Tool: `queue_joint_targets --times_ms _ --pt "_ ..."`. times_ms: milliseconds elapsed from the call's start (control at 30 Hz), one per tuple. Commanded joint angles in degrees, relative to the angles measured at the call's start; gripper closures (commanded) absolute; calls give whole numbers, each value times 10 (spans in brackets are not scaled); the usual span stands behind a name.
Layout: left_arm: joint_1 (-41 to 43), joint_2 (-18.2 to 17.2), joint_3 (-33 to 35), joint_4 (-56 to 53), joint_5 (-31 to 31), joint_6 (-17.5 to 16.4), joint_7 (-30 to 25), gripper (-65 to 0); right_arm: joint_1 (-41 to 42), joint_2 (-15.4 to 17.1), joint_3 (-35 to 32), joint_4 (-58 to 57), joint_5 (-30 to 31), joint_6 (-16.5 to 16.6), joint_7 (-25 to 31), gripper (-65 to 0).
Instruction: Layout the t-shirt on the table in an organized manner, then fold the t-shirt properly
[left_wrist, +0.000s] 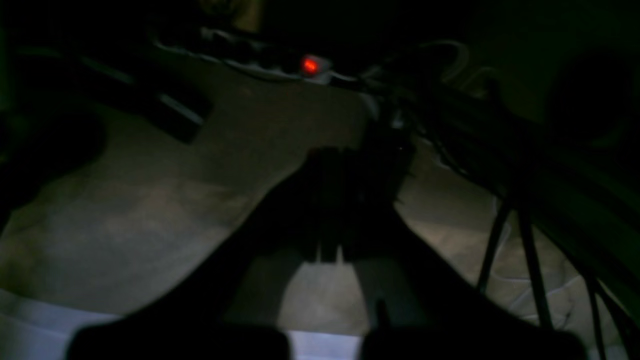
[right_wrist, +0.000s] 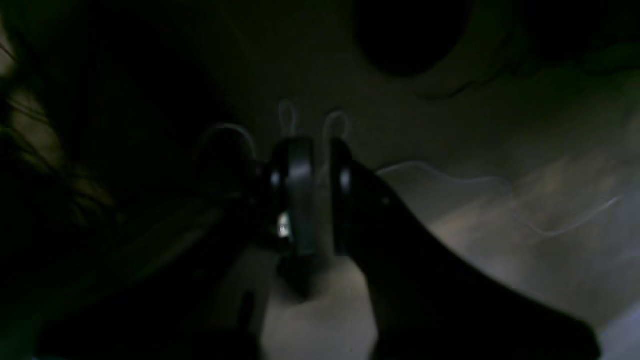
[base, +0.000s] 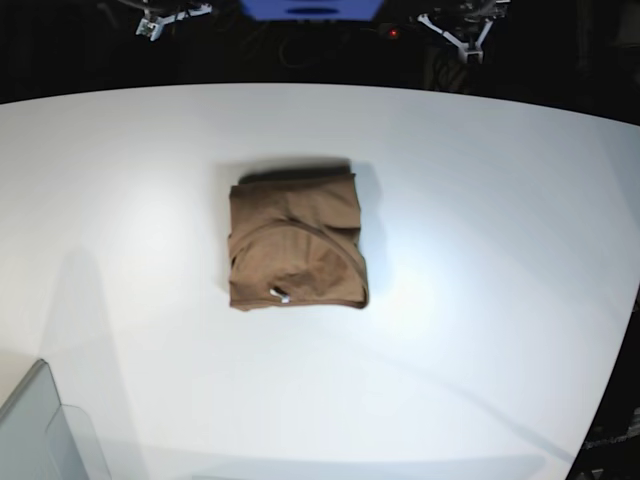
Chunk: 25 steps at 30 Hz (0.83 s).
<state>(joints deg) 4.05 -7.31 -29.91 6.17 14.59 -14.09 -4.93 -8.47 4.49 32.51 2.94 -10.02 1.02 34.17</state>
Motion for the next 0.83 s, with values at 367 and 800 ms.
queue_joint_targets --times_ms 367,800 --pt "-29 32 56 -8 -7 117 -11 -2 2 -47 -87 33 -58 -161 -85 0" --pt "-31 51 60 -4 -3 111 -11 -2 12 -54 -89 29 -61 -161 -88 0"
